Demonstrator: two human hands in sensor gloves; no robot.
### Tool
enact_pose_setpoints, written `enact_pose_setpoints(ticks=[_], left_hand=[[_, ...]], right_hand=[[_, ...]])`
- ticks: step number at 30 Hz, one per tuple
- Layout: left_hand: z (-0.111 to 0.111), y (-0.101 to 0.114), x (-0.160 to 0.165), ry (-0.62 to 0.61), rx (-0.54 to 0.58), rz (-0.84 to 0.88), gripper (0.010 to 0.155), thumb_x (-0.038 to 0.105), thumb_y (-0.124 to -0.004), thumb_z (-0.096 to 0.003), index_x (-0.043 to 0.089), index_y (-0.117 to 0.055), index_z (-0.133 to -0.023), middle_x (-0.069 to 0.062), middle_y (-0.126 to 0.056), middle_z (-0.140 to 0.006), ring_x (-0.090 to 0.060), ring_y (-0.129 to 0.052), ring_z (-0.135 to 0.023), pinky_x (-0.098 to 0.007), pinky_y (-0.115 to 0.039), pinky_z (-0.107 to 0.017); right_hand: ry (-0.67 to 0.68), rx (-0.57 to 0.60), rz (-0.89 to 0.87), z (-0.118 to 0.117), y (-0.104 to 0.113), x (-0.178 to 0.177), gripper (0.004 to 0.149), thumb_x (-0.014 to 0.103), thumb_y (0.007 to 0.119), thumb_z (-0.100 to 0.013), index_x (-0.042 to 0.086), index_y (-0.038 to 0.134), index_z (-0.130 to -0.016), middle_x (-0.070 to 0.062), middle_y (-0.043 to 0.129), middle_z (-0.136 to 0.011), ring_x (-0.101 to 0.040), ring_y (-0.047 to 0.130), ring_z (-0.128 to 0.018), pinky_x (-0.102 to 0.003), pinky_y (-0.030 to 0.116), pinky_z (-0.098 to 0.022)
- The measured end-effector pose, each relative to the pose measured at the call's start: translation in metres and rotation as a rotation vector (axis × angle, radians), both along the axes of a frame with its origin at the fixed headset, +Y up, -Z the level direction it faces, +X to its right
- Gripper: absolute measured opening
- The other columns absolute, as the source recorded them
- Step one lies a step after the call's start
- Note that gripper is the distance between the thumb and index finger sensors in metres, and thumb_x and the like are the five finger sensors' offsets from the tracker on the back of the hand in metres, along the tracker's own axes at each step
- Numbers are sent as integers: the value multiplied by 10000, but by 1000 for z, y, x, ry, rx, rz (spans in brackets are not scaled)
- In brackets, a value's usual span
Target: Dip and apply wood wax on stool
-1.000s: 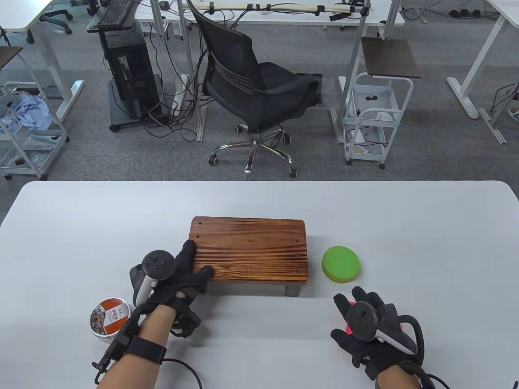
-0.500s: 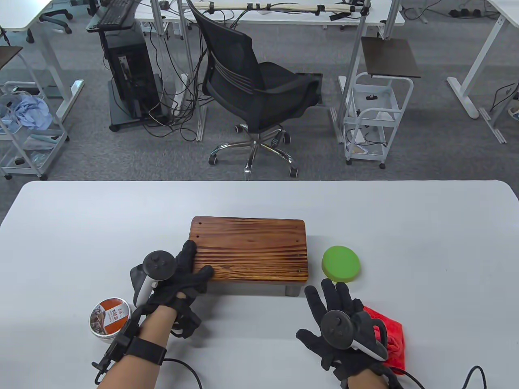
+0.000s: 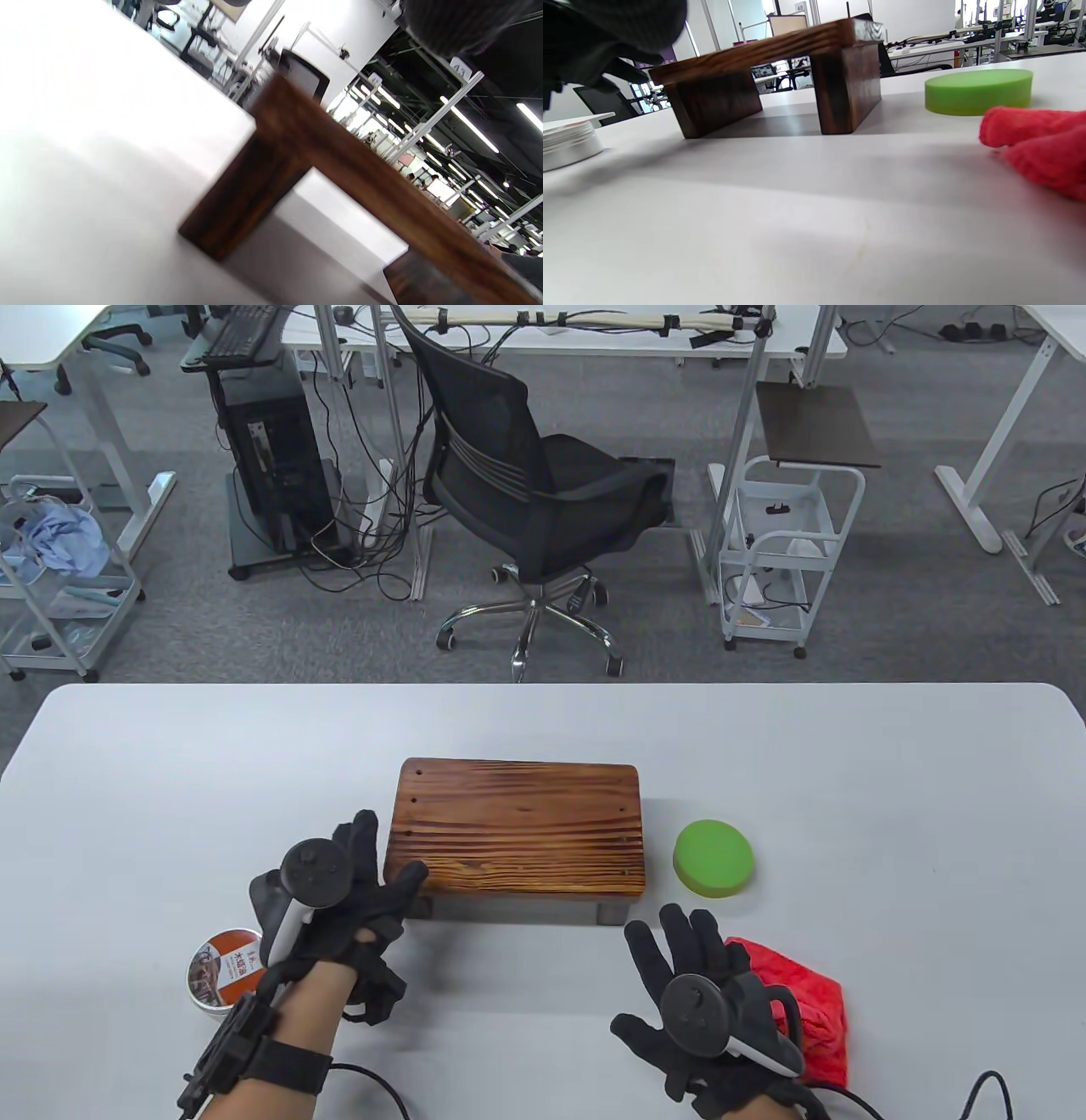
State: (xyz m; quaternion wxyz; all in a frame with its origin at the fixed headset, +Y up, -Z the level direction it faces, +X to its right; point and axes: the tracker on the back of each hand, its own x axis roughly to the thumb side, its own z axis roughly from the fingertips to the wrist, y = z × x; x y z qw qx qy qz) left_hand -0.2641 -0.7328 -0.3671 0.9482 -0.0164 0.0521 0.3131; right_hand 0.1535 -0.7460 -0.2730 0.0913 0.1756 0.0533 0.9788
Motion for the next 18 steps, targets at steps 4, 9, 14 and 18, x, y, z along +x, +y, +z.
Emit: enact_pose_setpoints(ticks=[4, 9, 14, 18], left_hand=[[16, 24, -30, 71, 53, -126, 1069, 742, -775, -447, 280, -148, -1178, -251, -162, -1241, -625, -221, -1061, -858, -244, -632], [34, 26, -71, 188, -17, -216, 1127, 734, -837, -414, 294, -131, -1175, -273, -113, -1233, -655, -163, -1043, -869, -218, -629], [45, 2, -98, 233, -165, -288, 1199, 752, -868, -363, 312, -90, -1161, -283, -12, -1204, -692, -118, -1014, -876, -233, -630], [51, -24, -110, 218, -259, -279, 1230, 739, -914, -343, 324, -82, -1148, -286, -14, -1195, -700, -146, -1010, -875, -275, -635]], right_hand=[[8, 8, -14, 2, 2, 2, 974, 720, 689, -487, 293, 118, -1151, -182, 53, -1176, -543, 168, -1067, -822, 361, -668], [19, 20, -39, 4, 6, 4, 976, 719, 693, -487, 293, 119, -1152, -183, 56, -1177, -543, 178, -1069, -823, 365, -668], [25, 15, -61, 6, 7, 7, 975, 716, 696, -489, 290, 122, -1152, -187, 58, -1177, -545, 193, -1069, -821, 370, -668], [33, 0, -62, 6, 7, 6, 975, 717, 695, -489, 291, 120, -1152, -191, 60, -1176, -546, 194, -1069, -819, 370, -670]])
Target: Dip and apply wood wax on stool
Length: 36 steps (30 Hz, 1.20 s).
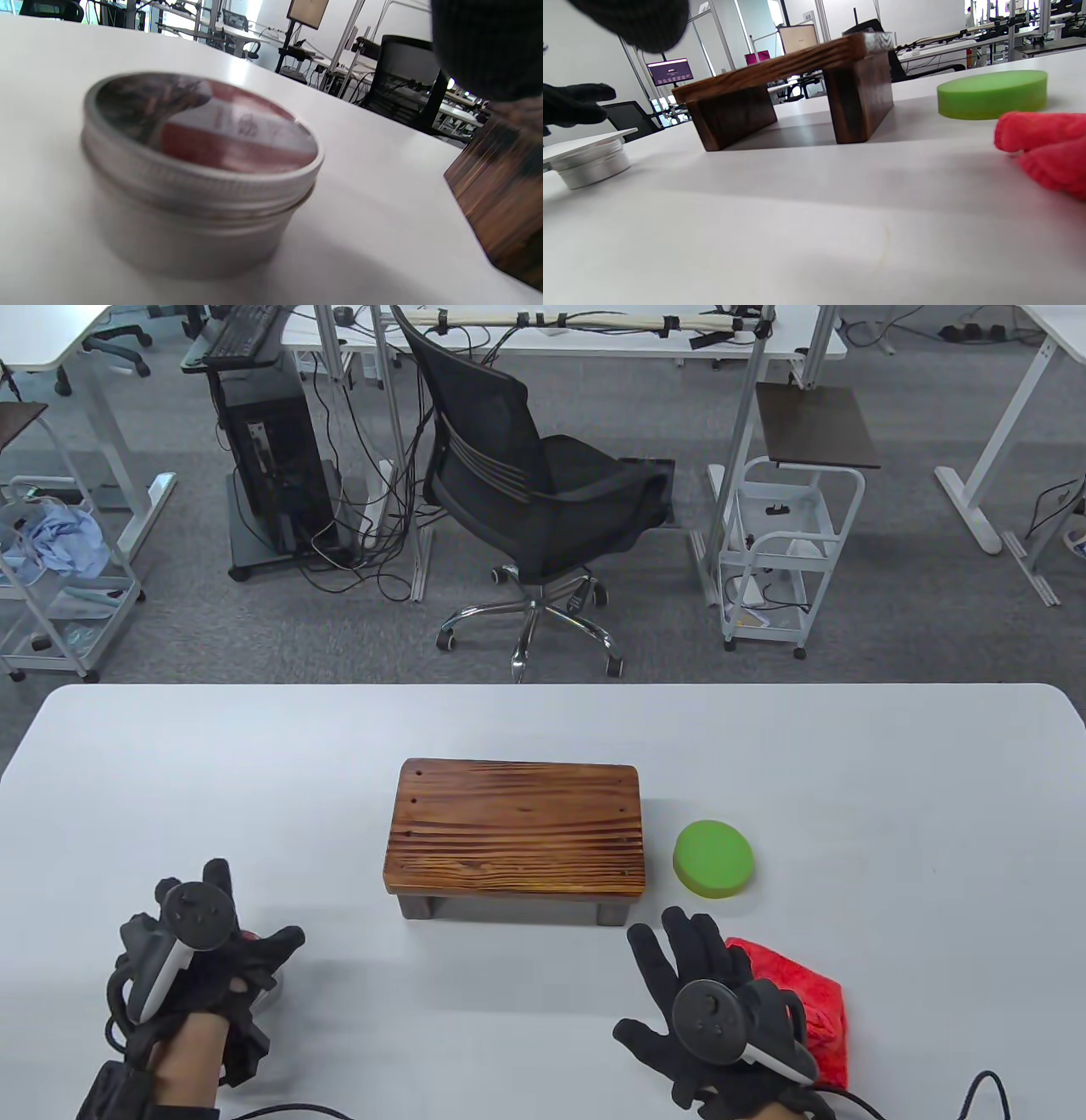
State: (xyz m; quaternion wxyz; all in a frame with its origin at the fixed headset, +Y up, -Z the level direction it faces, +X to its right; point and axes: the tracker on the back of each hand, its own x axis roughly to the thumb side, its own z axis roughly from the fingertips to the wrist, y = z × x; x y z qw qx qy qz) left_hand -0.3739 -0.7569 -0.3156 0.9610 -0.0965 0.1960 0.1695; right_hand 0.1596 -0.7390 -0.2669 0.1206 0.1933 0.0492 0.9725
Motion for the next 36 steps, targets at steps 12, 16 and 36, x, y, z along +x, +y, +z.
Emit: enact_pose_setpoints(ticks=[12, 16, 36], left_hand=[[3, -34, 0, 7, -71, -35, 1156, 723, -931, -364, 293, -172, -1124, -265, -165, -1186, -673, -314, -1023, -839, -407, -663], [1, -39, 1, 24, -92, -51, 1146, 739, -911, -359, 287, -173, -1110, -258, -173, -1181, -683, -314, -1021, -835, -414, -664], [-2, -41, 0, 65, -81, -89, 1138, 751, -929, -309, 267, -272, -1102, -274, -273, -1158, -670, -450, -920, -727, -573, -638]], right_hand=[[7, -25, 3, 0, 0, -1, 982, 717, 693, -491, 278, 110, -1149, -191, 69, -1179, -547, 209, -1071, -818, 377, -671], [10, -26, -6, 0, 0, -1, 982, 717, 694, -491, 279, 112, -1149, -191, 77, -1181, -547, 215, -1072, -817, 380, -672], [24, -85, -49, -2, -1, 3, 979, 712, 690, -499, 264, 115, -1152, -200, 108, -1186, -551, 251, -1072, -812, 400, -674]])
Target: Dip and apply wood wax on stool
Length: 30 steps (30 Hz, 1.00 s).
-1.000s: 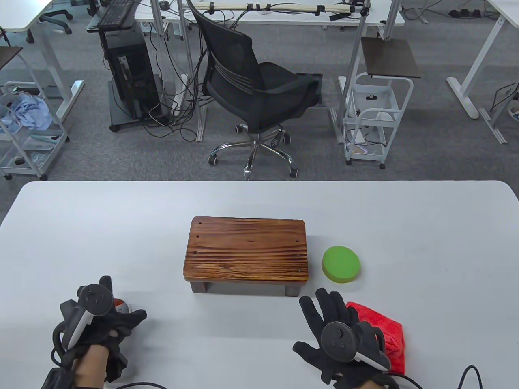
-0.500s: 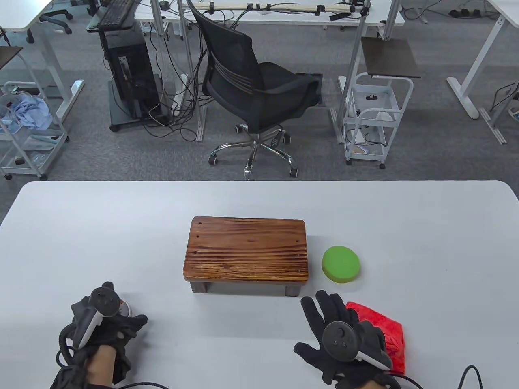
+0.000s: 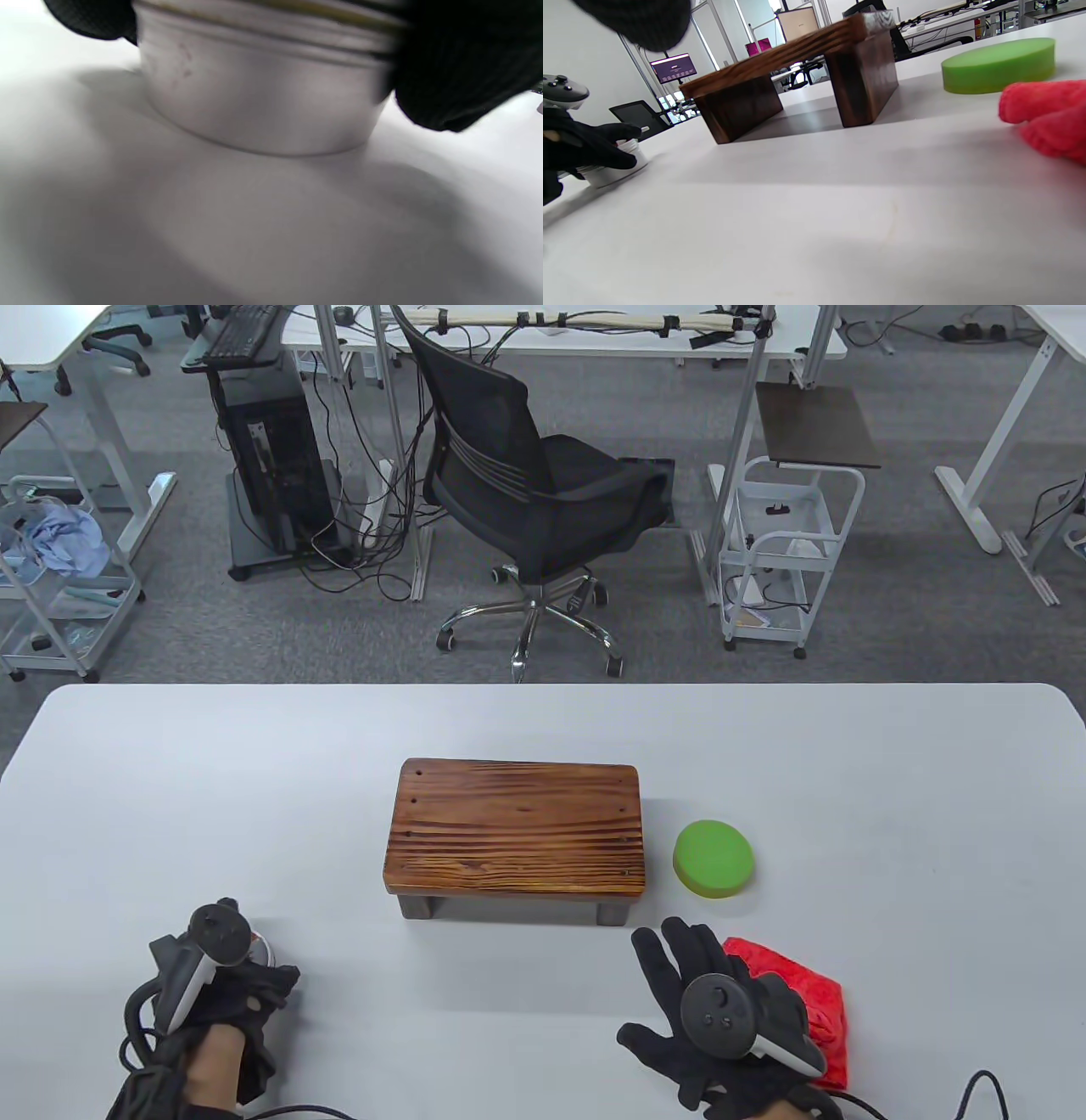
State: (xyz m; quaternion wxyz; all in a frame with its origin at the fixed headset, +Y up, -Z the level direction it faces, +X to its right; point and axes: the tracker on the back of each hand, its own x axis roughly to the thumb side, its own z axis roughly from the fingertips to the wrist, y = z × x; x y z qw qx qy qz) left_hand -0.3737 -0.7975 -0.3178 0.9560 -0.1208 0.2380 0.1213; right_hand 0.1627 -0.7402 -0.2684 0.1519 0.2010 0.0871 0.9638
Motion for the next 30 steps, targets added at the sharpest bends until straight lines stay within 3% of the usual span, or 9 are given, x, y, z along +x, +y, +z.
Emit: enact_pose_setpoints(ticks=[8, 14, 21, 26, 30], left_hand=[[-1, 18, 1, -18, 54, -42, 1135, 755, -933, -302, 249, -310, -1103, -301, -309, -1148, -679, -483, -892, -731, -601, -610], [-5, 63, 24, -136, 130, 19, 1135, 753, -932, -305, 243, -311, -1107, -307, -310, -1149, -684, -486, -892, -733, -603, -609], [-7, 108, 94, -394, 171, 118, 1127, 754, -925, -315, 242, -311, -1110, -308, -307, -1152, -687, -487, -893, -733, -603, -611], [3, 116, 156, -598, 167, 121, 1126, 761, -919, -319, 242, -312, -1113, -310, -311, -1153, -687, -495, -891, -730, -608, -610], [15, 105, 203, -747, 140, 104, 1125, 767, -911, -324, 240, -308, -1115, -311, -312, -1154, -685, -499, -892, -726, -614, -611]], right_hand=[[5, -10, -15, 0, 0, 2, 974, 711, 689, -500, 263, 124, -1154, -204, 117, -1187, -550, 262, -1072, -809, 407, -673], [6, -22, -22, -1, 0, 4, 971, 711, 688, -501, 264, 127, -1156, -204, 123, -1187, -549, 270, -1072, -808, 410, -674], [-1, -35, -28, -2, -1, 6, 968, 710, 688, -502, 263, 134, -1157, -205, 125, -1187, -550, 274, -1071, -807, 414, -673], [-6, -37, -34, -3, -1, 7, 966, 709, 689, -502, 262, 137, -1158, -204, 125, -1187, -550, 276, -1071, -807, 415, -673], [-10, -48, -43, -4, -3, 9, 965, 708, 689, -501, 261, 142, -1159, -205, 134, -1188, -547, 288, -1071, -805, 419, -674]])
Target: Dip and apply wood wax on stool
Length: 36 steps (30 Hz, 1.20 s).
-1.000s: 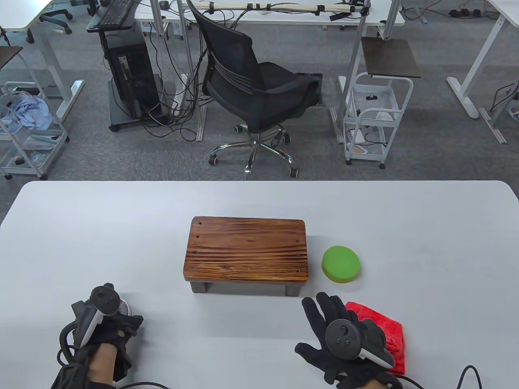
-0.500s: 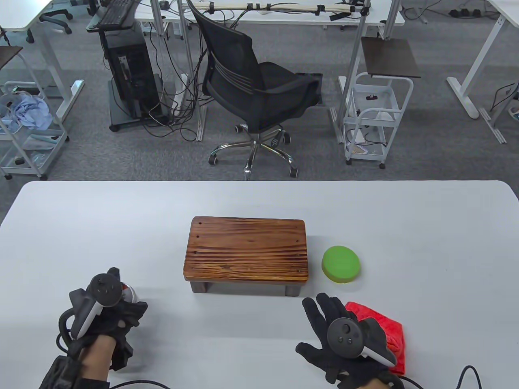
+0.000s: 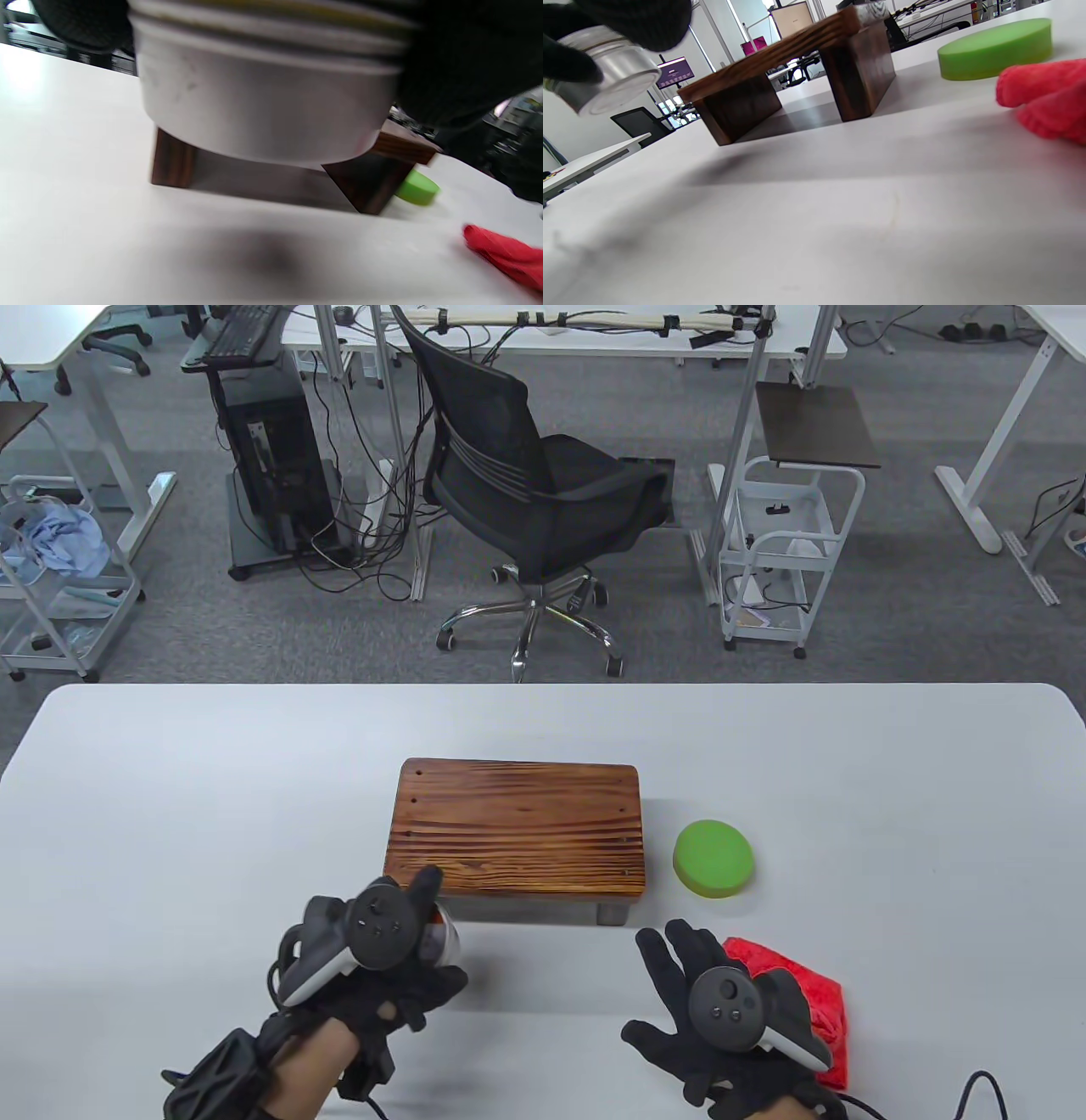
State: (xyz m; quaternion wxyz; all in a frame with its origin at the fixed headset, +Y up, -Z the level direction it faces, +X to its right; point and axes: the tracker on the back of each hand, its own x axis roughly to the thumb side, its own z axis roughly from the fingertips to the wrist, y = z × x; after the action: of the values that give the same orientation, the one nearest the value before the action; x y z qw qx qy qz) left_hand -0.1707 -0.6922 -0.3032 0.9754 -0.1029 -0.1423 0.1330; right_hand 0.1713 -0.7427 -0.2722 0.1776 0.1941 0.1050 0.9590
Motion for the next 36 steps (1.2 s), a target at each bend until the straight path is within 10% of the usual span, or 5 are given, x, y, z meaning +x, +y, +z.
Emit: enact_pose_setpoints(ticks=[11, 36], left_hand=[[11, -62, 83, -233, -60, -118, 1123, 771, -903, -322, 242, -304, -1111, -306, -310, -1154, -682, -502, -896, -722, -618, -615], [9, -102, 97, -271, -66, -207, 1118, 765, -901, -322, 254, -286, -1103, -280, -284, -1159, -667, -476, -917, -714, -597, -636]], right_hand=[[1, -26, 2, -2, -4, -1, 957, 705, 690, -502, 262, 153, -1159, -206, 142, -1187, -543, 299, -1071, -802, 426, -673], [9, -41, 4, -3, -5, -2, 954, 704, 692, -500, 260, 167, -1161, -208, 156, -1188, -543, 315, -1070, -800, 435, -672]])
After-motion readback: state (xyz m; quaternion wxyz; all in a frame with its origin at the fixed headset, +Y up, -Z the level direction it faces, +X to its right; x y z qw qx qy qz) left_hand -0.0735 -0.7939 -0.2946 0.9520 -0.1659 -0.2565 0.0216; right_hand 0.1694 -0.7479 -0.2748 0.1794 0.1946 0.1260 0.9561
